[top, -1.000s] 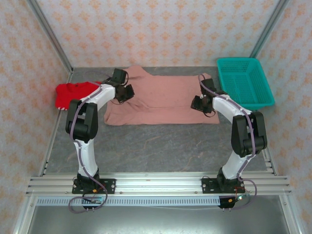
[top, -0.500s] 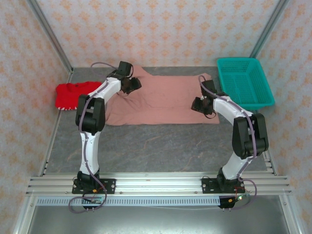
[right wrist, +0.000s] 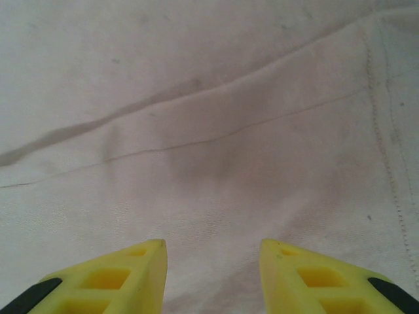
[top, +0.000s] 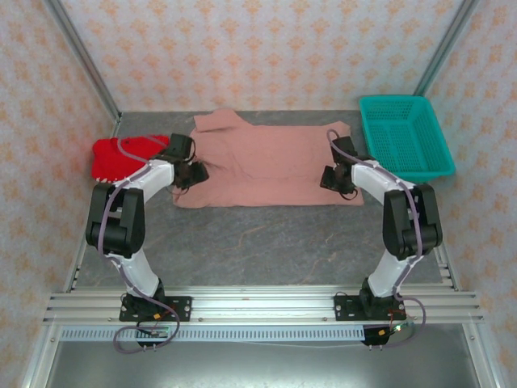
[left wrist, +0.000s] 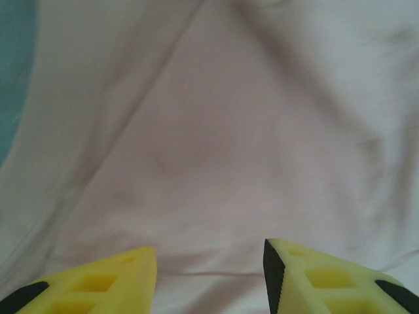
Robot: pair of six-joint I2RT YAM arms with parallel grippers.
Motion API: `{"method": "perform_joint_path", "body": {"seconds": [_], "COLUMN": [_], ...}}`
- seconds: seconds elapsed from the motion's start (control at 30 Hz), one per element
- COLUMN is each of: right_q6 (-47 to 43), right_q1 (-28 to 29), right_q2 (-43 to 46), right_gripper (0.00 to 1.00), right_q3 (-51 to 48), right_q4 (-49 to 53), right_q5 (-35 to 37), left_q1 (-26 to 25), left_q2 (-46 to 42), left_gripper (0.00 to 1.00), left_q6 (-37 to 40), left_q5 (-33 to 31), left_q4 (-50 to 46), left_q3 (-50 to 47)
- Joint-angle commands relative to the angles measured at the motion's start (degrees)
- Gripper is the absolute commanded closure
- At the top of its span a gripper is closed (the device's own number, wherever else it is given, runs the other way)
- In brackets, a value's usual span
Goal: Fold the inside-out t-shirt
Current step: Move the T-shirt to the center of the table.
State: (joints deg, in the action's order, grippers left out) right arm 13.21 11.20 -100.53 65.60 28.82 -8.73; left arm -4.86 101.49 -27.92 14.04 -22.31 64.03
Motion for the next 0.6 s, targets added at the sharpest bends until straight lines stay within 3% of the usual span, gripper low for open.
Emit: {"method": "perform_joint_path", "body": {"seconds": [0.0,0.3,0.57], "right_q6": [-0.30,-1.85,2.20], "right_q1": [-0.81,-1.45,-0.54], "right_q2": [-2.21,-3.45,7.17], "right_gripper": [0.59,0.60,0.64], "right_q3": [0.63,-3.44,-10.54], "right_q4": [4.17,10.80,16.91], "right_q5": [4.63,7.24,7.81], "left_q1": [1.16,0.30,-2.61], "left_q2": [-2.09,-5.31,-19.53], "left_gripper": [0.53,0.53,0.52], "left_q6": [1.12,-1.19,-9.40], "left_q5": [-1.89,0.33,-1.30], "left_q4": [1.87,5.34,6.73], "left_q3": [-3.92,-16.11,-32.83]}}
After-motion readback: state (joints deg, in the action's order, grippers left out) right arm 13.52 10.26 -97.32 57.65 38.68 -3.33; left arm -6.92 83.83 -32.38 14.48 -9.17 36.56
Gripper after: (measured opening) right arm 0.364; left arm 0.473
